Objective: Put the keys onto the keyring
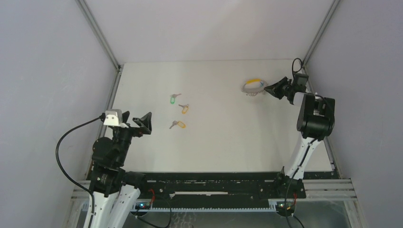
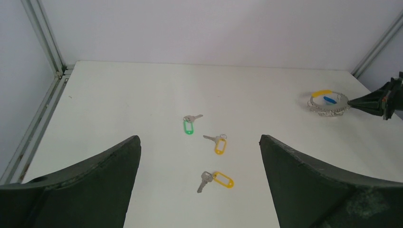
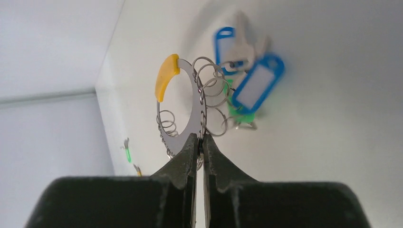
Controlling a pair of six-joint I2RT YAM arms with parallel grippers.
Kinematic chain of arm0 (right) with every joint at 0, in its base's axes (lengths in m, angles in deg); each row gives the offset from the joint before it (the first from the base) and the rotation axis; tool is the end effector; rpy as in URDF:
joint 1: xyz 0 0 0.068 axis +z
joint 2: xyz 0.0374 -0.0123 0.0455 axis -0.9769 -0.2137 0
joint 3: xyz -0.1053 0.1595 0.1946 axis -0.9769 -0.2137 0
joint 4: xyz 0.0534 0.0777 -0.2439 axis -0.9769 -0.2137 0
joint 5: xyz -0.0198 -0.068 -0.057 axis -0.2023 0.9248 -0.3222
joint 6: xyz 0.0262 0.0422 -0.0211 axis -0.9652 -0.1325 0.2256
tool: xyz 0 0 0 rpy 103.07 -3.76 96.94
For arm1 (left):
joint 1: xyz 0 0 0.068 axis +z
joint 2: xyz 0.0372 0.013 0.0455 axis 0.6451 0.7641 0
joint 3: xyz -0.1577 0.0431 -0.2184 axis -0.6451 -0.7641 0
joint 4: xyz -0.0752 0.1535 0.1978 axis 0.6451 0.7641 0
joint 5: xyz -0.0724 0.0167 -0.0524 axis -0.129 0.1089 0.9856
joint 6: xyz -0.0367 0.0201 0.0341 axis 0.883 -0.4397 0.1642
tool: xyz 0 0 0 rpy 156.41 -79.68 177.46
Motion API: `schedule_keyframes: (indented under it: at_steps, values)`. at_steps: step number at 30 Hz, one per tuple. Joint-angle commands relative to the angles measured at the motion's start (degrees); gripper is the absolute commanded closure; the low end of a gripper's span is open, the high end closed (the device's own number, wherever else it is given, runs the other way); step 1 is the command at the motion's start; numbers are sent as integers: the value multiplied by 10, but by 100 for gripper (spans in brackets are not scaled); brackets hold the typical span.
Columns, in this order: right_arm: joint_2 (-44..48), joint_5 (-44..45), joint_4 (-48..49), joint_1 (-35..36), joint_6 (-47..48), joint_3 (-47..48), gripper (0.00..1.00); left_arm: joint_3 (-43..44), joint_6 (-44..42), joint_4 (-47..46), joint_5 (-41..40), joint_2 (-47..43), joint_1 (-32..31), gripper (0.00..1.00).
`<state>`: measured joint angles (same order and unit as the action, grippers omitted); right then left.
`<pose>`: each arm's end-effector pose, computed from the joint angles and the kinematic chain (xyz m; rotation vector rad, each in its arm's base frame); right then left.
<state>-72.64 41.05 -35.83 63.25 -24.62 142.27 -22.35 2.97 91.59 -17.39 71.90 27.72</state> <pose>0.4319 -0.0898 0.1337 0.8564 2.0980 0.9972 0.0831 -0.0159 0.3354 -0.0149 1.5085 -0.2561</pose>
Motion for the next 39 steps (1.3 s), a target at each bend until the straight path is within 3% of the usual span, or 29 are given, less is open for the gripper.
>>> schedule_keyframes:
  at_steps: [1,12,19,28,39]
  values:
    - [107,-9,-76,27,113,-10,100,-7,-1,-24,30,-6,3,0]
    - [261,56,-309,140,353,-32,100,20,49,-10,99,27,-2,0]
    - [327,86,-381,230,442,-34,100,26,99,-22,200,97,-3,1]
    - [405,133,-422,352,523,-38,100,-37,218,-181,231,166,-68,4]
    - [453,159,-436,508,588,-38,100,-61,250,-349,243,329,-149,5]
